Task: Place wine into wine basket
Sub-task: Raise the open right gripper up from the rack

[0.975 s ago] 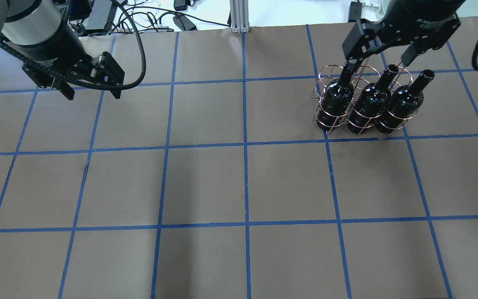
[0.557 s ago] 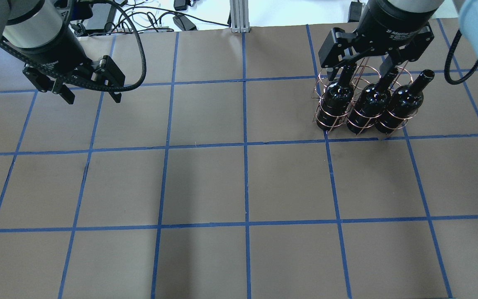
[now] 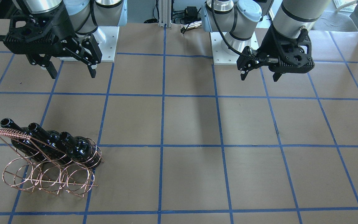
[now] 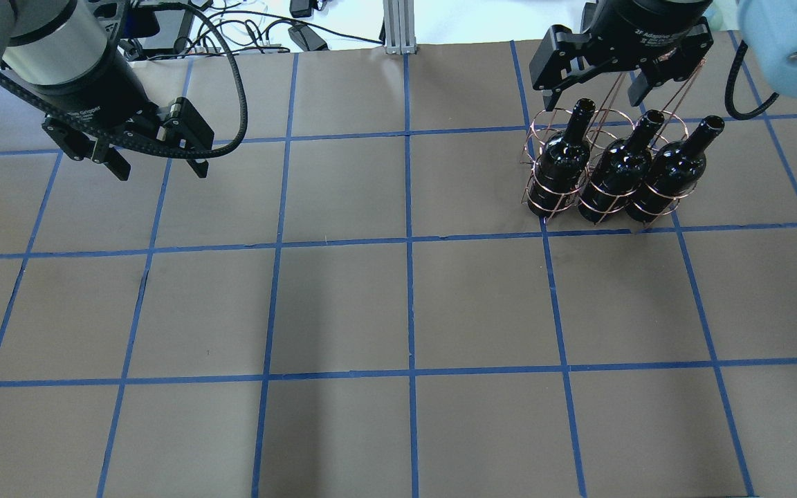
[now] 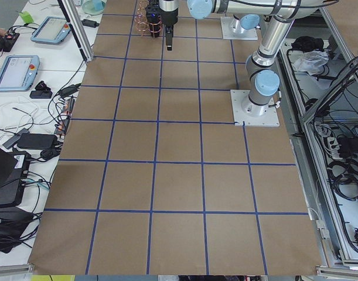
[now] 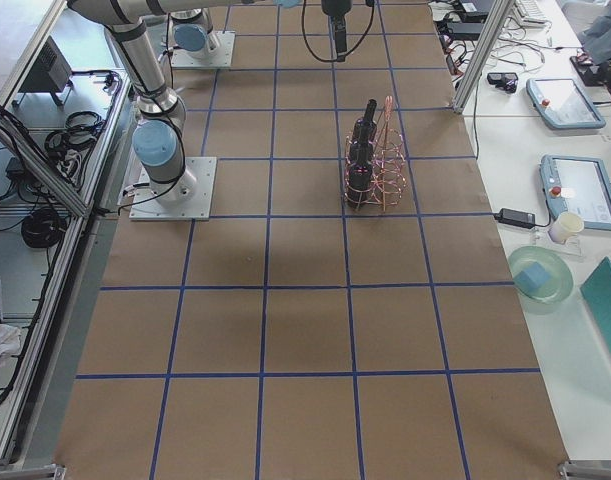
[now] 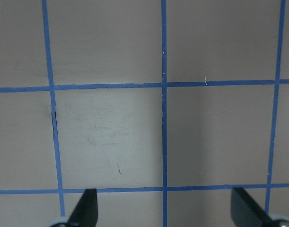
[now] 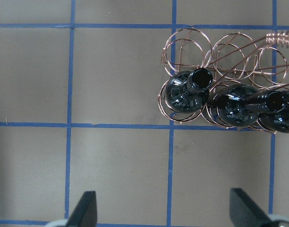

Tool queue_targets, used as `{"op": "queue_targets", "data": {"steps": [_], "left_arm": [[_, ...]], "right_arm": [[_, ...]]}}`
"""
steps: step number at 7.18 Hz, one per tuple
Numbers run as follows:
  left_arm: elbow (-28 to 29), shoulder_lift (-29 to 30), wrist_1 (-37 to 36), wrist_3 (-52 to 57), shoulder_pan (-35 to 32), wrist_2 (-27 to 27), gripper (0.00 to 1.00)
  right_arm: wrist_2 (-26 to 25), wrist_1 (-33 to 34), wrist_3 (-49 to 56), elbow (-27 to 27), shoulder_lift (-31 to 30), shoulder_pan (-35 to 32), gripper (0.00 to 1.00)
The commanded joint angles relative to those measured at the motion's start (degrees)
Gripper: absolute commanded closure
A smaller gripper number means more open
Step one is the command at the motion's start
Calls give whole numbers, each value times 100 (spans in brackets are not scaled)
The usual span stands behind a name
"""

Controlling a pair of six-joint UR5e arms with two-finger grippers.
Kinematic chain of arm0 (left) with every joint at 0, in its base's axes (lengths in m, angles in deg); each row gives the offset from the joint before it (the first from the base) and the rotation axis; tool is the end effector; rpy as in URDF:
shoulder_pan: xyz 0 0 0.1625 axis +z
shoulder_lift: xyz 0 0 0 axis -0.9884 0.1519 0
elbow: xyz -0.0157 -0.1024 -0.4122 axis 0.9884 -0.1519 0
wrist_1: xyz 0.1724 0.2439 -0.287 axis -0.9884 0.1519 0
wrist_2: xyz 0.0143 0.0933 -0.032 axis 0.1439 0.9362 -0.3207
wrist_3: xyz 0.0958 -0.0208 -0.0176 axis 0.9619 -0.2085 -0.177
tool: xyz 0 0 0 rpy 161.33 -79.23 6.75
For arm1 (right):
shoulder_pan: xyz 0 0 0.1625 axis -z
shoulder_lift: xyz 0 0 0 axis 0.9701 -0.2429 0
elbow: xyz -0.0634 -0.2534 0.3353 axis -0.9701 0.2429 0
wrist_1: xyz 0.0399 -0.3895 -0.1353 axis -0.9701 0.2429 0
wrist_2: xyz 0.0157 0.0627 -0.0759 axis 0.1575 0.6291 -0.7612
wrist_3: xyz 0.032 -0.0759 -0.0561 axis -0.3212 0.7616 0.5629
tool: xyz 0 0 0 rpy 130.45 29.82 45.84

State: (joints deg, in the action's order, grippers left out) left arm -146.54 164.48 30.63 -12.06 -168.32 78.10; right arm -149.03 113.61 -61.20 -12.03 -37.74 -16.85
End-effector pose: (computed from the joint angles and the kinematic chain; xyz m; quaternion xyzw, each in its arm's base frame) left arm -0.1105 -0.4868 0.5004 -0.0046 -0.9999 -0.0026 0.0100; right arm 0.1599 -0.4984 0.5423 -0.0139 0.9968 -0.0771 0.0132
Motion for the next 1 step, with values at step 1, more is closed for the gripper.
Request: {"op": "queue_targets", "data": {"steps": [1], "left_arm": [[8, 0, -36, 4, -4, -187, 0]], "right_arm": [[-32, -11, -3, 0, -1, 7, 0]]}}
